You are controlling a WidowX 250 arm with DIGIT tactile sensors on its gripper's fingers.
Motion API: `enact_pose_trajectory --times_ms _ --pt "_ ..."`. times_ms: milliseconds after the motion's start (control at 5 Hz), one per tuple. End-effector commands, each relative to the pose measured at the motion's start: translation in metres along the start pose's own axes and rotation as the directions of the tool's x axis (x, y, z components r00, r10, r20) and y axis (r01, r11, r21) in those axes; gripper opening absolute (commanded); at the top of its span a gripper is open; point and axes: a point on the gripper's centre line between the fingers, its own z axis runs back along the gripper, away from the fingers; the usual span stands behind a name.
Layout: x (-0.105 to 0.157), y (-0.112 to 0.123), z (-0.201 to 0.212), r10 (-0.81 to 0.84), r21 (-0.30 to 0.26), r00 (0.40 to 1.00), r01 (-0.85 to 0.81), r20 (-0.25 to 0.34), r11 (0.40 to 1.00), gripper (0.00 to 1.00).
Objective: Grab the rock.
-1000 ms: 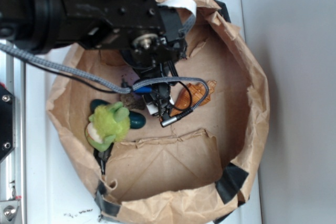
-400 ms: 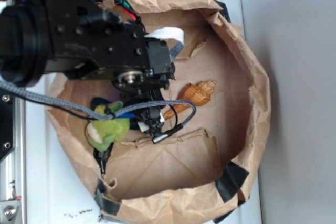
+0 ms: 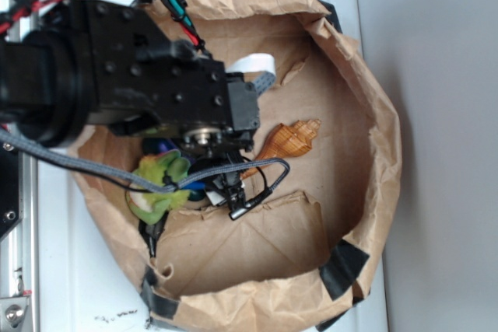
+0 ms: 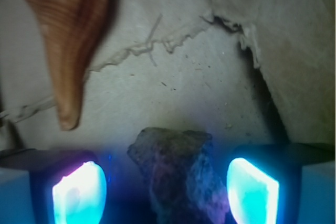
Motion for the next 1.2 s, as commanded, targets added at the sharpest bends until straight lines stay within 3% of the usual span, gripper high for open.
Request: enact_pose_trajectory --times_ms 0,200,400,800,1000 --pt "0.01 -0.008 0.002 -0.006 0.026 0.999 0.005 0.041 1.0 1.0" --pt "0.01 -0.009 -0.006 -0.028 0.064 0.999 0.026 0.031 0.998 1.0" --pt "0.014 -0.009 -0.003 -0.019 0.061 0.998 0.015 0.061 0.998 0.0" --pt "0.016 -0.01 -0.002 -0.058 0.029 0.994 0.056 0.088 0.998 0.0" --pt "0.013 -0.013 0.045 -0.184 -0.036 0.973 0.191 0.143 0.981 0.0"
